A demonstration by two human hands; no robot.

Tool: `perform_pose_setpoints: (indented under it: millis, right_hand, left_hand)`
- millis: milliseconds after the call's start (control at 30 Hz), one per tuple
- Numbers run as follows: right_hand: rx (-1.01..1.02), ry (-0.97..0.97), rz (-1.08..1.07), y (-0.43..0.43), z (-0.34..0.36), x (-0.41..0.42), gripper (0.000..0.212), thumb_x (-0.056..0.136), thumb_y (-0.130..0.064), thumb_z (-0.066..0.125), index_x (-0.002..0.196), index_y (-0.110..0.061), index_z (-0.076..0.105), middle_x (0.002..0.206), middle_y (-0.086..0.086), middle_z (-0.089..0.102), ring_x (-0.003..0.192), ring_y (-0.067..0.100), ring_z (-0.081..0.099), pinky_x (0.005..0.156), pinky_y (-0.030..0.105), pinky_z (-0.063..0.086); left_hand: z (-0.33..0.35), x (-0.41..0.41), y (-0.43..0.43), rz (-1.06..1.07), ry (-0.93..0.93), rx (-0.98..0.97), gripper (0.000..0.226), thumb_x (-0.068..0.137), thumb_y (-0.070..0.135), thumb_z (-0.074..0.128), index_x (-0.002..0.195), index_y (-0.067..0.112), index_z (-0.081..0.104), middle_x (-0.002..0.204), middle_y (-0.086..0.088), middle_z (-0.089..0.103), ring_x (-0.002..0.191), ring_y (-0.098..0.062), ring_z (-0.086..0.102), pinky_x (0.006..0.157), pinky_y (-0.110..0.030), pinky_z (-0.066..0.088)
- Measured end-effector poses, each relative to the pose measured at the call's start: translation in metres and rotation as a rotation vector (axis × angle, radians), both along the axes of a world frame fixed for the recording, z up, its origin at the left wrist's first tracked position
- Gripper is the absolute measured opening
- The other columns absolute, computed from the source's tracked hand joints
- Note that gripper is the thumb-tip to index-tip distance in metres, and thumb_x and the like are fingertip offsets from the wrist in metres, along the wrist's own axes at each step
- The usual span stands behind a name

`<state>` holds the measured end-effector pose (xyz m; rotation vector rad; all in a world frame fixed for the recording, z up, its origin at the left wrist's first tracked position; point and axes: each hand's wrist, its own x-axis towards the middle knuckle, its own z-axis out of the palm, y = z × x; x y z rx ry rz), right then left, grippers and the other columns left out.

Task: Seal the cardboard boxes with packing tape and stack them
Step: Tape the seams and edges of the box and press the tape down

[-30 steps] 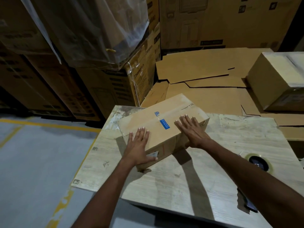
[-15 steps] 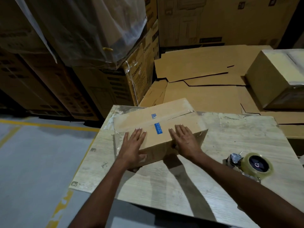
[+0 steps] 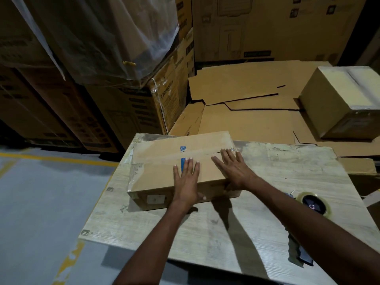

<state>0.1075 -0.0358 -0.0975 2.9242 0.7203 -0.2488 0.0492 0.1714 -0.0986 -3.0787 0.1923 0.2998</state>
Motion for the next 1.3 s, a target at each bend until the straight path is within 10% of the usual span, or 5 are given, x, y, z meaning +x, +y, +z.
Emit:
perform_pose_setpoints:
  millis: [533, 700, 867, 1100, 1300]
  right_hand:
    - [0.124, 0.015, -0.169, 0.075, -0.005, -0.103, 0.112, 0.091, -0.064, 0.062, 0.164, -0.018, -0.009, 0.166, 0.032, -0.013, 0.155, 0.050, -0.011, 0.123, 0.067, -0.001]
    - [0.262, 0.087, -0.158, 0.066, 0.009, -0.094, 0.110, 0.084, -0.091, 0.035, 0.164, -0.023, 0.003, 0.170, 0.022, -0.004, 0.158, 0.040, -0.003, 0.124, 0.065, 0.003]
    - [0.330, -0.026, -0.047, 0.027, 0.027, -0.037, 0.070, 0.106, -0.058, 0.035, 0.163, -0.021, 0.019, 0.172, 0.016, 0.004, 0.159, 0.031, 0.002, 0.127, 0.055, 0.004]
    - [0.365, 0.071, -0.148, 0.009, 0.017, 0.033, 0.068, 0.109, -0.049, 0.036, 0.164, -0.016, 0.013, 0.171, 0.019, 0.002, 0.159, 0.036, 0.003, 0.125, 0.056, 0.012]
    - [0.450, 0.120, -0.169, 0.006, 0.008, 0.052, 0.059, 0.106, -0.057, 0.039, 0.150, -0.017, 0.041, 0.145, 0.016, 0.054, 0.128, 0.037, 0.052, 0.099, 0.045, 0.040]
  left_hand:
    - [-0.011, -0.015, 0.100, -0.287, -0.110, 0.050, 0.120, 0.082, 0.040, 0.079, 0.161, 0.030, -0.010, 0.168, 0.000, -0.018, 0.154, -0.020, -0.019, 0.125, -0.054, -0.007]
    - [-0.011, -0.029, 0.091, -0.247, -0.066, 0.040, 0.127, 0.080, 0.069, 0.068, 0.158, 0.027, -0.024, 0.162, -0.003, -0.036, 0.151, -0.020, -0.033, 0.124, -0.053, -0.015]
    - [-0.012, -0.038, 0.047, -0.213, -0.065, -0.001, 0.122, 0.084, 0.074, 0.061, 0.159, 0.024, -0.021, 0.166, -0.004, -0.031, 0.151, -0.021, -0.032, 0.123, -0.055, -0.015]
    - [-0.016, -0.056, 0.012, -0.008, -0.139, -0.021, 0.124, 0.072, 0.096, 0.036, 0.160, 0.025, -0.014, 0.166, -0.009, -0.029, 0.151, -0.026, -0.033, 0.115, -0.067, -0.022]
    - [-0.026, -0.070, 0.007, 0.112, -0.156, -0.164, 0.123, 0.070, 0.088, 0.055, 0.162, 0.033, -0.004, 0.168, -0.005, -0.024, 0.152, -0.026, -0.030, 0.112, -0.069, -0.024]
